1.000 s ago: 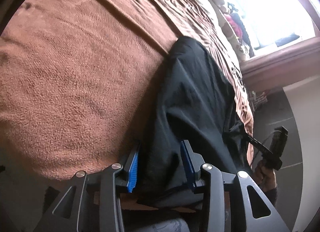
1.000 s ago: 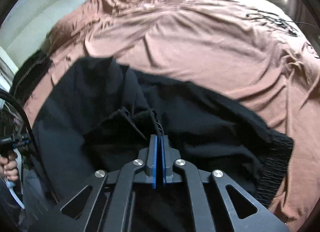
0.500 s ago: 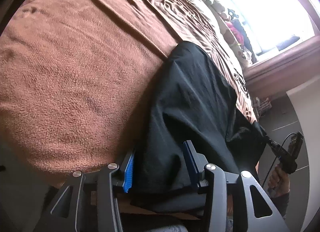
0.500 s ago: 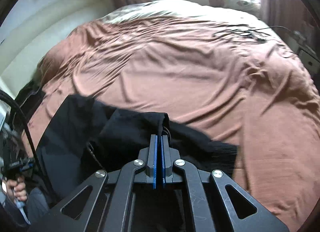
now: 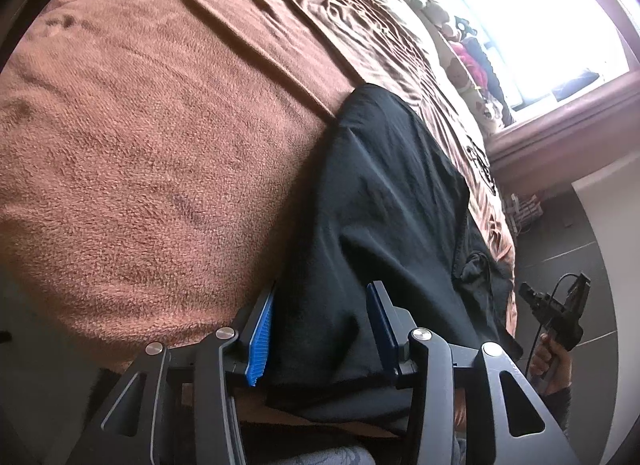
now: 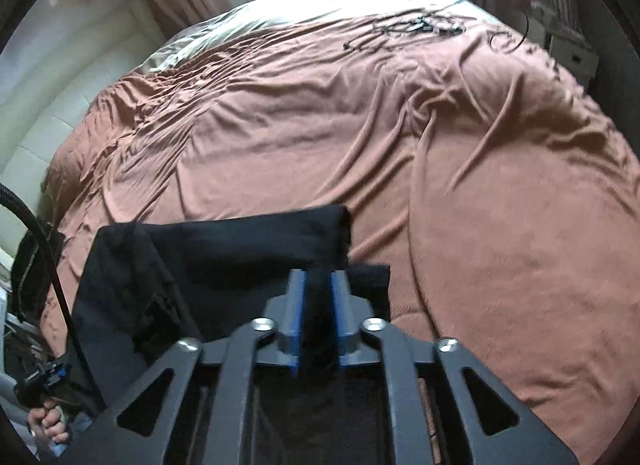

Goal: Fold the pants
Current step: 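Fold the held pants edge over with the right tool and regrasp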

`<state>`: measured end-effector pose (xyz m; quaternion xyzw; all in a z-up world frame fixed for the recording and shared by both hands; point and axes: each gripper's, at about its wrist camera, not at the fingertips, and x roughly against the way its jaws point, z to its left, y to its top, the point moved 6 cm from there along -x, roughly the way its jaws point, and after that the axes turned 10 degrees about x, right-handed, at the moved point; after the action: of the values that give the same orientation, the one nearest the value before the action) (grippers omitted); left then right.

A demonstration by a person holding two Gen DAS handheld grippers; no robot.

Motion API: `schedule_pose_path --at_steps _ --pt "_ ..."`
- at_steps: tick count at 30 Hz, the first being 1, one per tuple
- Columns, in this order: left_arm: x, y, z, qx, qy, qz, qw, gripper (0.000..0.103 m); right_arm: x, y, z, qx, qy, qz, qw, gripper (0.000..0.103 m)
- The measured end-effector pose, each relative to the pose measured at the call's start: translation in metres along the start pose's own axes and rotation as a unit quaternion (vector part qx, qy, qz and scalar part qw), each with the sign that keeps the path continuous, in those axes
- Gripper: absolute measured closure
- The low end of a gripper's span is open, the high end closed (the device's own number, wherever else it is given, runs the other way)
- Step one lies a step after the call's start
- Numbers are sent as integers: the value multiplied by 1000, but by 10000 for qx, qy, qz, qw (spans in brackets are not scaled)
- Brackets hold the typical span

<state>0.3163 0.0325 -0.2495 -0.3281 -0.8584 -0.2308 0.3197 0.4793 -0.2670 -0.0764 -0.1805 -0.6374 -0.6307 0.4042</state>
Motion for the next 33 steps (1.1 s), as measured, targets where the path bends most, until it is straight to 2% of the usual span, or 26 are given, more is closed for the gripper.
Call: schedule_pose_path --at_steps 1,3,7,16,24,29,33 --pt "0 0 0 -2 0 5 10000 57 1 -5 0 -30 47 13 10000 65" --pt "0 0 -1 0 3 9 10000 57 2 -9 -6 -93 76 31 9999 60" --pt "0 -1 0 -26 14 13 10000 57 10 -9 -10 23 164 -68 9998 60" --pt "-1 -6 0 -23 61 -59 10000 55 -1 -10 60 1456 618 211 9872 60" --pt "-2 -14 -5 -197 247 -193 9993 54 -39 1 86 1965 763 643 9754 60" --pt "-5 -15 -11 -299 299 -238 9988 45 -62 8 101 2189 690 864 9694 60" --pt "-5 -17 -13 -326 298 -222 9988 42 -80 10 107 2247 683 1048 9664 59"
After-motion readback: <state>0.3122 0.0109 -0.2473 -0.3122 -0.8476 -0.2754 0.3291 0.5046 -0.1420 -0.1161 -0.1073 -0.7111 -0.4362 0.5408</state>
